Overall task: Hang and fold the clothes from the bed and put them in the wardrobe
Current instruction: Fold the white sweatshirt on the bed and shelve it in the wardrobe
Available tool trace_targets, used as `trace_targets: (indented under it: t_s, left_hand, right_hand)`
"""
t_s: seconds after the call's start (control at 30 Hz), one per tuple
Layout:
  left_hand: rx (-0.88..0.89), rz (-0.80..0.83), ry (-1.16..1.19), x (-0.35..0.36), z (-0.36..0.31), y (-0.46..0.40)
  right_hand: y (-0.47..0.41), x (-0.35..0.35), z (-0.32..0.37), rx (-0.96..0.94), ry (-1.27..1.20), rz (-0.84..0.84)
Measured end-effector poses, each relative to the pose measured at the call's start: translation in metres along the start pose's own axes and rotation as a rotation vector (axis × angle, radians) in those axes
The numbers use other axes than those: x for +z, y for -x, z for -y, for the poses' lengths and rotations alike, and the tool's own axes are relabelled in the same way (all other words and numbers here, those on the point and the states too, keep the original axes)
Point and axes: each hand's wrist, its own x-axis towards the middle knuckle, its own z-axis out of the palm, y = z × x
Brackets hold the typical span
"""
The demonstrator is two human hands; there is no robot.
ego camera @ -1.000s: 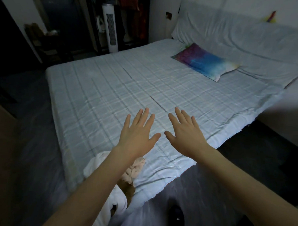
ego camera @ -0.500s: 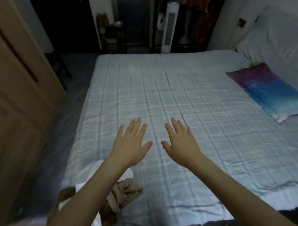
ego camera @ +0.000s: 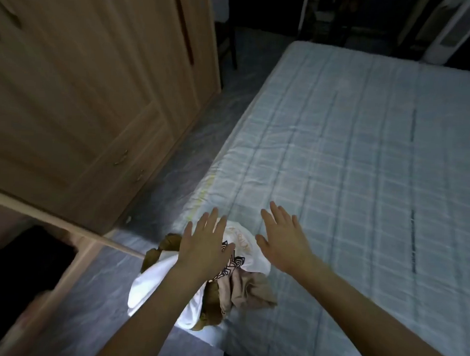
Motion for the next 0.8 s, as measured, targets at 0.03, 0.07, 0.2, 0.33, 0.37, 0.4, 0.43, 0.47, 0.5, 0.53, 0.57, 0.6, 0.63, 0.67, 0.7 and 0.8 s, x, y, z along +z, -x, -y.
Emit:
trace_targets:
  t_s: [0.03,0.07,0.2,0.33,0.37,0.4,0.43,0.47,0.5,0.53,0.57,0.6,0.63,0.67,0.7,0.8]
  left_hand:
    - [-0.045,0.008,-0.009,0.011,0.01,-0.001]
    - [-0.091,0.023,-0.018,0.022,0.018,-0.002]
    - [-0.253,0.186,0.049,0.079,0.037,-0.009]
    - [-0.345,0.252,0.307,0.135,0.043,-0.022]
    - [-0.329,0.226,0.293,0.147,0.043,-0.021]
    - [-0.314,0.189,0.247,0.157,0.044,-0.02]
    - [-0.306,0.139,0.211,0.165,0.045,-0.018]
    - [-0.311,0.087,0.214,0.169,0.047,-0.016]
    - [-0.324,0.046,0.244,0.173,0.051,-0.016]
    - [-0.338,0.017,0.304,0.173,0.055,-0.016]
    - [-0.356,0.005,0.379,0.17,0.058,-0.017]
    - [-0.378,-0.017,0.459,0.166,0.062,-0.02]
    - [-0.398,-0.043,0.533,0.161,0.065,-0.024]
    - [-0.409,-0.061,0.608,0.154,0.069,-0.029]
    - [-0.402,-0.076,0.674,0.145,0.071,-0.034]
    - [-0.243,-0.125,0.759,0.116,0.071,-0.051]
  right_hand:
    - [-0.009,0.009,0.004,-0.012,-0.002,0.022]
    - [-0.018,0.02,0.007,-0.022,-0.002,0.047]
    - [-0.043,0.072,0.02,-0.041,-0.052,0.163]
    - [-0.058,0.124,0.037,-0.076,-0.136,0.248]
    - [-0.061,0.135,0.041,-0.072,-0.162,0.288]
    - [-0.062,0.145,0.044,-0.067,-0.189,0.321]
    - [-0.063,0.153,0.047,-0.055,-0.21,0.338]
    - [-0.064,0.16,0.049,-0.034,-0.222,0.329]
    - [-0.066,0.165,0.05,-0.007,-0.223,0.299]
    - [-0.068,0.169,0.051,0.013,-0.226,0.255]
    - [-0.07,0.171,0.052,0.035,-0.23,0.23]
    - [-0.071,0.17,0.052,0.053,-0.244,0.229]
    - [-0.072,0.167,0.051,0.063,-0.264,0.253]
    - [-0.072,0.166,0.049,0.061,-0.276,0.277]
    - [-0.073,0.162,0.047,0.06,-0.266,0.304]
    - [-0.077,0.148,0.042,0.029,-0.172,0.362]
